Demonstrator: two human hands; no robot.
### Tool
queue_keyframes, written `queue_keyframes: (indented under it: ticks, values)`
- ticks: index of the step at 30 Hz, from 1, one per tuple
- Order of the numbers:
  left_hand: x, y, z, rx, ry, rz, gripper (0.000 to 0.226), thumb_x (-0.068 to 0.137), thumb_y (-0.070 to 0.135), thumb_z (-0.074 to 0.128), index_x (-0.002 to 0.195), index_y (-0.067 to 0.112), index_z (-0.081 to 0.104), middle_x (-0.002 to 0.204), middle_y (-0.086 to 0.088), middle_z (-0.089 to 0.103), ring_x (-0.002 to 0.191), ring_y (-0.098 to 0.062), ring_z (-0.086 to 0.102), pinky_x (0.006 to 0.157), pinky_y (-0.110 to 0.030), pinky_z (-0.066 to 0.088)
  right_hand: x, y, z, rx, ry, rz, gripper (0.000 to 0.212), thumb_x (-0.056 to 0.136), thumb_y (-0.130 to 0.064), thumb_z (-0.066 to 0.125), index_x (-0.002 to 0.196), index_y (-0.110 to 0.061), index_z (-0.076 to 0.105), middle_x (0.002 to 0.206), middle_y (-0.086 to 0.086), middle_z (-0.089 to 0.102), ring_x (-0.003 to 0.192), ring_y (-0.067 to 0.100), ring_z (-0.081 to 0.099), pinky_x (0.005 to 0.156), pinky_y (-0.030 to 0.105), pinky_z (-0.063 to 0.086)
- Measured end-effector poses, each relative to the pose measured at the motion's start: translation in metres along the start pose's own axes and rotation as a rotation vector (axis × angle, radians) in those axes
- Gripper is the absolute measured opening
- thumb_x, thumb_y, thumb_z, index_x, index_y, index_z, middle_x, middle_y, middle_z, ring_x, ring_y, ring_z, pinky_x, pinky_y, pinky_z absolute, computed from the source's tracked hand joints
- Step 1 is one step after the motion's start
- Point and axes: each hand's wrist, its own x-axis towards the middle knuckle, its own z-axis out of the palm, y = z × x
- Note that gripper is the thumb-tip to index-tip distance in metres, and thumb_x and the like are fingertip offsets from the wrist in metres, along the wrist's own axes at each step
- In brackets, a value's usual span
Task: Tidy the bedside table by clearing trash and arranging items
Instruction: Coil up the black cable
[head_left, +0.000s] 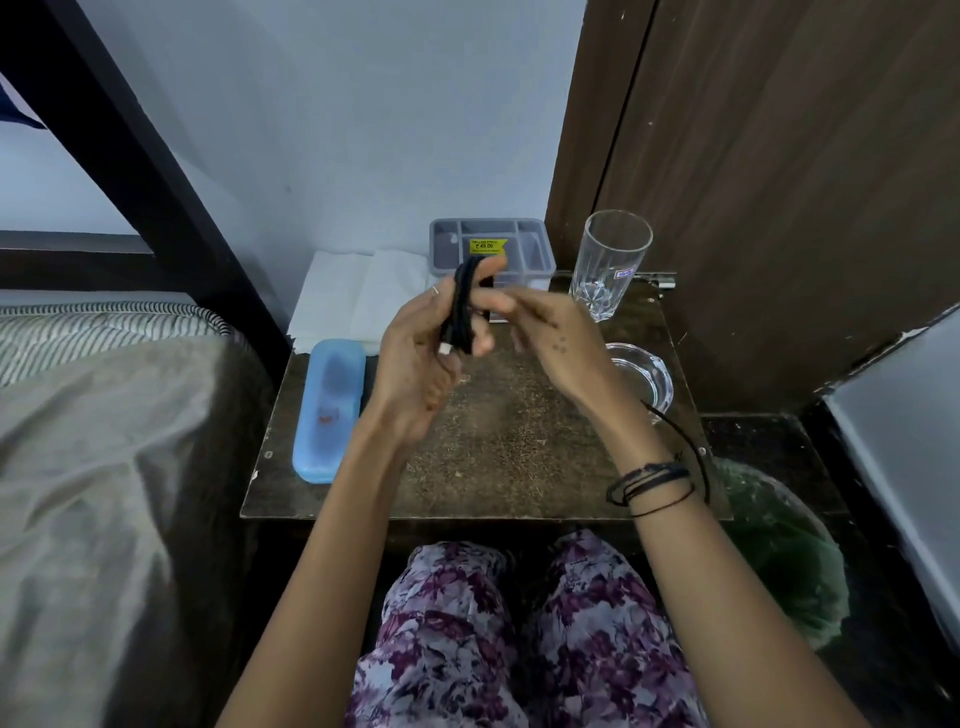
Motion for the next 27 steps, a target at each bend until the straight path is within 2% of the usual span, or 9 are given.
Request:
queue_keyframes:
  ticks: [3, 6, 8, 11, 13, 15, 18, 21, 27]
  values:
    - [0.006, -0.004, 0.001, -0.086, 0.069, 0.046, 0.032, 0.1, 0.016, 0.025, 0.118, 0.006, 0.05, 0.101, -0.001, 0.072, 0.063, -0.007, 0.062, 0.06, -0.02, 0.052, -0.006, -0.002, -0.002, -0.169, -0.121, -0.02, 0.026, 0.096, -0.037, 0.045, 0.084, -0.036, 0.068, 0.05, -0.013, 0.041, 0.05, 0.004, 0.041, 0.054, 0.027, 0.032]
    - [0.014, -0.007, -0.006, 0.06, 0.258, 0.057, 0.027, 0.1, 0.016, 0.031, 0.119, 0.014, 0.051, 0.09, 0.007, 0.073, 0.071, -0.004, 0.065, 0.058, -0.021, 0.054, -0.013, -0.008, -0.004, -0.284, -0.2, -0.059, 0.022, 0.091, -0.039, 0.053, 0.098, -0.029, 0.072, 0.045, -0.013, 0.039, 0.039, -0.001, 0.038, 0.049, 0.019, 0.024]
    - [0.017, -0.01, -0.012, 0.289, 0.336, 0.075, 0.026, 0.1, 0.014, 0.034, 0.12, 0.022, 0.05, 0.087, 0.011, 0.071, 0.076, 0.001, 0.065, 0.068, -0.015, 0.053, -0.015, -0.012, -0.007, -0.309, -0.208, -0.095, 0.021, 0.088, -0.04, 0.058, 0.096, -0.027, 0.073, 0.046, -0.013, 0.047, 0.04, -0.001, 0.042, 0.05, 0.018, 0.028]
    - [0.011, -0.016, -0.016, 0.624, 0.251, 0.078, 0.025, 0.099, 0.013, 0.036, 0.119, 0.022, 0.05, 0.101, 0.021, 0.063, 0.087, 0.006, 0.063, 0.085, -0.02, 0.052, -0.01, -0.016, -0.015, -0.342, -0.154, -0.179, 0.02, 0.085, -0.04, 0.061, 0.093, -0.026, 0.074, 0.063, -0.01, 0.061, 0.052, 0.0, 0.047, 0.053, 0.017, 0.033]
    - [0.007, -0.017, -0.016, 0.722, 0.184, 0.047, 0.023, 0.099, 0.013, 0.037, 0.114, 0.025, 0.049, 0.109, 0.012, 0.062, 0.092, 0.005, 0.06, 0.088, -0.021, 0.051, -0.005, -0.017, -0.021, -0.352, -0.122, -0.215, 0.02, 0.083, -0.041, 0.063, 0.093, -0.026, 0.074, 0.064, -0.012, 0.056, 0.054, -0.001, 0.044, 0.053, 0.016, 0.03]
    - [0.006, -0.016, -0.015, 0.764, 0.158, 0.006, 0.019, 0.099, 0.013, 0.038, 0.108, 0.024, 0.052, 0.106, 0.003, 0.061, 0.088, 0.0, 0.058, 0.082, -0.017, 0.049, 0.0, -0.018, -0.025, -0.36, -0.112, -0.23, 0.021, 0.081, -0.041, 0.065, 0.09, -0.025, 0.074, 0.065, -0.012, 0.052, 0.056, -0.002, 0.042, 0.054, 0.017, 0.029]
    - [0.007, -0.014, -0.015, 0.739, 0.122, -0.069, 0.02, 0.099, 0.017, 0.037, 0.092, 0.011, 0.055, 0.079, 0.0, 0.064, 0.067, -0.012, 0.053, 0.066, -0.022, 0.044, 0.007, -0.02, -0.033, -0.31, -0.062, -0.215, 0.019, 0.078, -0.04, 0.068, 0.086, -0.025, 0.073, 0.066, -0.013, 0.052, 0.058, -0.005, 0.041, 0.056, 0.015, 0.028]
    - [0.003, -0.013, -0.019, 0.607, 0.045, -0.082, 0.035, 0.099, 0.028, 0.034, 0.099, 0.006, 0.061, 0.059, 0.004, 0.062, 0.045, -0.008, 0.044, 0.05, -0.015, 0.036, 0.017, -0.019, -0.043, -0.215, 0.046, -0.213, 0.013, 0.077, -0.04, 0.069, 0.082, -0.028, 0.074, 0.069, -0.012, 0.055, 0.06, -0.002, 0.046, 0.058, 0.023, 0.038]
    - [-0.003, -0.013, -0.02, 0.205, 0.046, -0.068, 0.027, 0.089, 0.023, 0.045, 0.077, 0.024, 0.069, 0.043, 0.011, 0.04, 0.034, -0.001, 0.027, 0.04, -0.009, 0.029, 0.022, 0.003, -0.03, -0.004, 0.12, -0.117, 0.017, 0.086, -0.035, 0.062, 0.096, -0.027, 0.072, 0.071, -0.018, 0.053, 0.064, -0.003, 0.048, 0.064, 0.026, 0.04]
